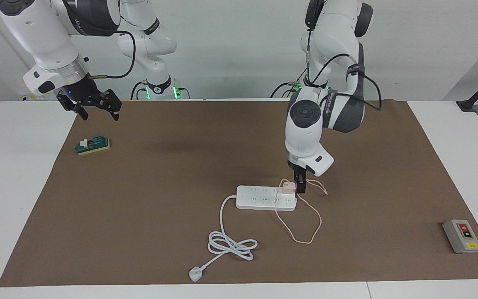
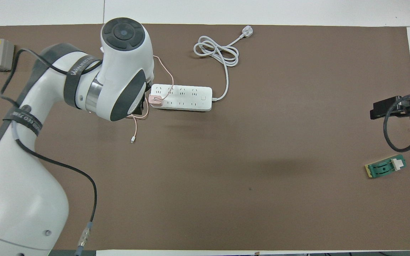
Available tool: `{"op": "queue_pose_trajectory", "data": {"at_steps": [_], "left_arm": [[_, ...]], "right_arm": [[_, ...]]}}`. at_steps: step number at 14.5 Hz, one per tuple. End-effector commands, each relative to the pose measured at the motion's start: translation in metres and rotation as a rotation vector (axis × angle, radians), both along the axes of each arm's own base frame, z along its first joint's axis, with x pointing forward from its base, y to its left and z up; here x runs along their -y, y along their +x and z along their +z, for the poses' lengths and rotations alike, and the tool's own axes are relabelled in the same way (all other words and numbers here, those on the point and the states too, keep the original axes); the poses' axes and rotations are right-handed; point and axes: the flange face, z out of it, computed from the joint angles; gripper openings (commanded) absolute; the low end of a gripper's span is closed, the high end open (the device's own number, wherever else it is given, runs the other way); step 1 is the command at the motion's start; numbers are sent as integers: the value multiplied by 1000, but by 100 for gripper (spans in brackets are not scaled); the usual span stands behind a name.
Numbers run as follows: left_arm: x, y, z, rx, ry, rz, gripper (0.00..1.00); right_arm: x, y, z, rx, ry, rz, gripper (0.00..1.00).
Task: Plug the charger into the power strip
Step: 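Open the left gripper and lift away from the plugged charger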
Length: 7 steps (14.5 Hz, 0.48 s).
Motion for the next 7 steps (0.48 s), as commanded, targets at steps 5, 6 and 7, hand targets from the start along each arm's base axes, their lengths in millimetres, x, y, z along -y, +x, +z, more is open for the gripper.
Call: {"op": "queue_pose_trajectory", "data": {"at_steps": [5,6,7], "left_arm": [[-82,-14,87,-63,-18,-355,100],[-102,-13,101,-56,-21,-400,100],[-120,-16,120,-37,-27,-458,99]], "right_arm": [[3,-4,4,-8,-12,15,100],[3,-5,5,-7,-12,15,100],[3,-5,5,-7,-12,17,100]]}}
